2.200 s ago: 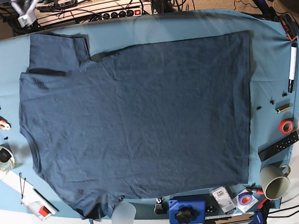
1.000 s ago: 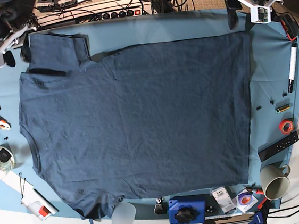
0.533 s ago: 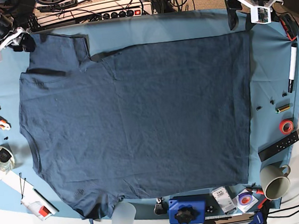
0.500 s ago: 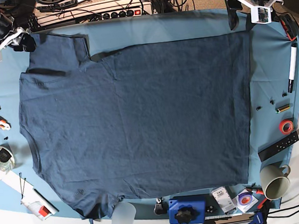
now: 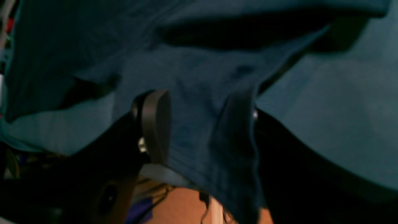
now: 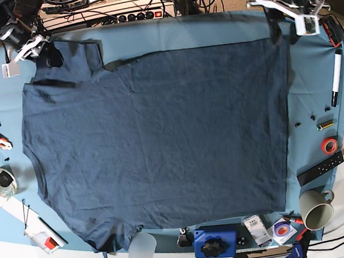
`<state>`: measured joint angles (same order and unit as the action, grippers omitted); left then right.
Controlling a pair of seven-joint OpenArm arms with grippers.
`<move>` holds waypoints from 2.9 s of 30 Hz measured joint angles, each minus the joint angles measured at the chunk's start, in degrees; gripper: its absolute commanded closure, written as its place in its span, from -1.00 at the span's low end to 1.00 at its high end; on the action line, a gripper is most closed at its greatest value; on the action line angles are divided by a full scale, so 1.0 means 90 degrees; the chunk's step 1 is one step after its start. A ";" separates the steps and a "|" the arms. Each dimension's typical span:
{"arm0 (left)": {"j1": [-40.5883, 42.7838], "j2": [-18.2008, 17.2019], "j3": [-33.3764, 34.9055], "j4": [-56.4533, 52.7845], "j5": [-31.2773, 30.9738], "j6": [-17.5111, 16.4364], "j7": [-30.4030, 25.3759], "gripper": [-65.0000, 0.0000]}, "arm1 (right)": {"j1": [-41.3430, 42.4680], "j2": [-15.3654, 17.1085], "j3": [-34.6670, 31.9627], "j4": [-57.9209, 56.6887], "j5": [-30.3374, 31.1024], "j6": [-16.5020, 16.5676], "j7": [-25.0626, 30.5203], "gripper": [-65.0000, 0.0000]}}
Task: Fold the T-shirt properly
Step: 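Move both grippers down toward the shirt's shoulder corners, then grasp the shirt's shoulder edges with both grippers, then lift the shoulder edge with both grippers and fold it over the body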
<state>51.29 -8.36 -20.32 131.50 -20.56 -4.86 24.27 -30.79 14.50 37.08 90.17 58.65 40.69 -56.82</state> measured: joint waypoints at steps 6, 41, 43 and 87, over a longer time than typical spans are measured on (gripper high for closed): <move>-0.0726 0.0000 0.0007 -0.0328 -0.0226 -0.0005 0.0316 0.20 | 0.0000 -0.0061 -0.0002 0.0022 0.0007 0.0015 -0.0019 0.06; -0.2387 -0.0573 -0.1239 -0.3908 -0.4422 -0.1452 0.1933 0.25 | 0.0022 -0.0061 0.0000 0.0034 0.0141 0.0019 -0.0347 0.06; -0.2448 -0.0527 -0.1209 -0.4039 -0.4512 -0.1523 0.1936 0.25 | 0.0022 -0.0061 0.0000 0.0034 0.0141 0.0019 -0.0350 0.06; -0.1945 -0.0376 -0.1960 -0.3390 -0.3813 -0.1792 0.2783 1.00 | -0.0321 -0.0153 0.0945 0.0867 0.0554 -0.0085 -0.1506 1.00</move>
<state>33.78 -11.75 -37.95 100.99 -54.87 -20.99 49.32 -33.67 13.13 45.58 97.97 63.64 39.92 -70.37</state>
